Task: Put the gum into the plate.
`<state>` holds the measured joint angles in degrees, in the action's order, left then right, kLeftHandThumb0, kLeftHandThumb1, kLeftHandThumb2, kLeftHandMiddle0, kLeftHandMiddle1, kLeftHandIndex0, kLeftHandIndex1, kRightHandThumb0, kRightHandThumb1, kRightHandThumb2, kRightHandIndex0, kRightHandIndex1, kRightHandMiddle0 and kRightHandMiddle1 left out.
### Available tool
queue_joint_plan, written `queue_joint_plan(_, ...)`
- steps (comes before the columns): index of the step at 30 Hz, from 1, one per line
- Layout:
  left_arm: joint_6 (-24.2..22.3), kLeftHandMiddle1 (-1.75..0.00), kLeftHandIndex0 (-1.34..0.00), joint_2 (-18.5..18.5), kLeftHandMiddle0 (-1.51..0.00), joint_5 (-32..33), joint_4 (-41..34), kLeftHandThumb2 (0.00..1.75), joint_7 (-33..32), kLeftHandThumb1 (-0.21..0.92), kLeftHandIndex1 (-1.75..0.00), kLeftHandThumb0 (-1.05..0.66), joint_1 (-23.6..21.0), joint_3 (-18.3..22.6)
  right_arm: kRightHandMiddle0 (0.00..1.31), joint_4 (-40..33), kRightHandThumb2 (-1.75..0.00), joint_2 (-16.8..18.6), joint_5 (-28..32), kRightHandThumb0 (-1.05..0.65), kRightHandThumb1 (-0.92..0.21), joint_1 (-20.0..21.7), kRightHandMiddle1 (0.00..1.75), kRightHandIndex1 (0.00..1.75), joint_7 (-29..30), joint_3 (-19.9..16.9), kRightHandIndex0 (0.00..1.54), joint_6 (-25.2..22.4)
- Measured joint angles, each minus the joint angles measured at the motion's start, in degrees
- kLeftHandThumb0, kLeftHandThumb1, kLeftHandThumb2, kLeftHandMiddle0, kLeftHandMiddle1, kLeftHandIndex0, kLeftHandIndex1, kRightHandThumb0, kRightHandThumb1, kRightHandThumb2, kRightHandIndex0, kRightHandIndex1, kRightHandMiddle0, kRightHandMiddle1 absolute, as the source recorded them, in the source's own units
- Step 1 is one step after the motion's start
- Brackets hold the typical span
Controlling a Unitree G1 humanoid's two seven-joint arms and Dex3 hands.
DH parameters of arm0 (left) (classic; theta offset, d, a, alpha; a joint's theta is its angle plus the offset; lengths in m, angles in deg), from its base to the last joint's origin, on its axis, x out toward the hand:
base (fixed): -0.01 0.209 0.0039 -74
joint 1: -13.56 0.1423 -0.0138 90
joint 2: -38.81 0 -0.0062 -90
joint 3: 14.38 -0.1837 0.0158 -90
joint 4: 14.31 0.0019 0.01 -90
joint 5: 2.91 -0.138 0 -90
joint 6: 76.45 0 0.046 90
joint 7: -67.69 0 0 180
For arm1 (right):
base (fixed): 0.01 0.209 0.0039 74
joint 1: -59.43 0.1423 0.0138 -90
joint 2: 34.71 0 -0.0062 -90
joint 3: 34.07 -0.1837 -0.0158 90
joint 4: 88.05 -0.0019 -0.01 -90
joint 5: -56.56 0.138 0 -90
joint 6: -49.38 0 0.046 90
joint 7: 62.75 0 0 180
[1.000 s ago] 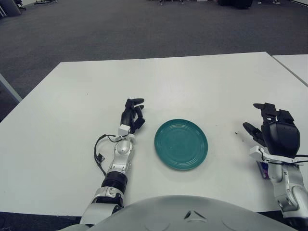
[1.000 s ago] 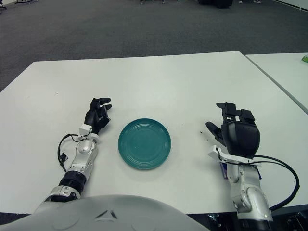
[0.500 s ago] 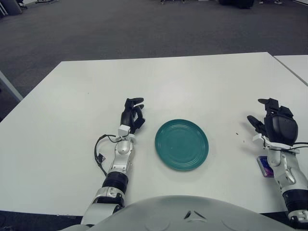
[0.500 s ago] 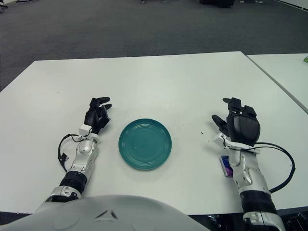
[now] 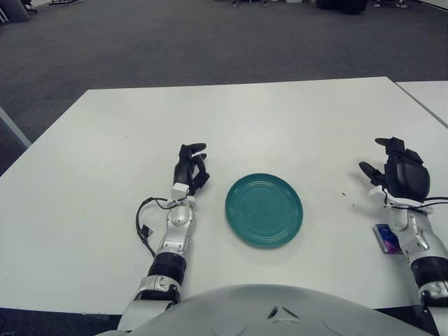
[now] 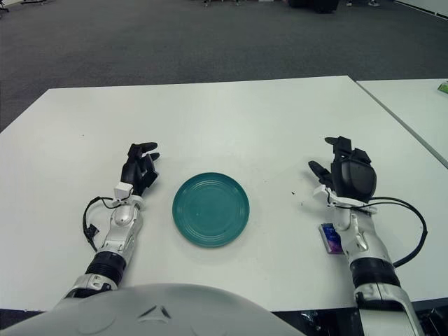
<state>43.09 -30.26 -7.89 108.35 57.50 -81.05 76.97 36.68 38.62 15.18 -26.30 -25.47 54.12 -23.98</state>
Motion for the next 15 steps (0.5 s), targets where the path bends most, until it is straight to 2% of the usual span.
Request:
queue_joint_plan(9, -0.96, -1.14, -0.26, -0.18, -0.27, -1.23, -2.56, 0.96, -0.69, 0.92, -1.25, -0.69, 1.46, -0.61, 0.00, 12.19, -0.44, -1.09, 0.22, -0.71, -0.92, 7.05, 0.97, 0.61, 4.40, 3.48, 0.40, 3.42)
queue_joint_plan(15, -2.35, -1.13, -0.27, -0.36, -0.27, -2.36, -4.71, 0.96, -1.23, 0.92, -1.25, -0.70, 2.89, -1.03, 0.00, 18.35, -0.46, -0.78, 0.21, -0.73, -0.92, 9.95, 0.94, 0.60, 7.38, 6.54, 0.41, 4.36)
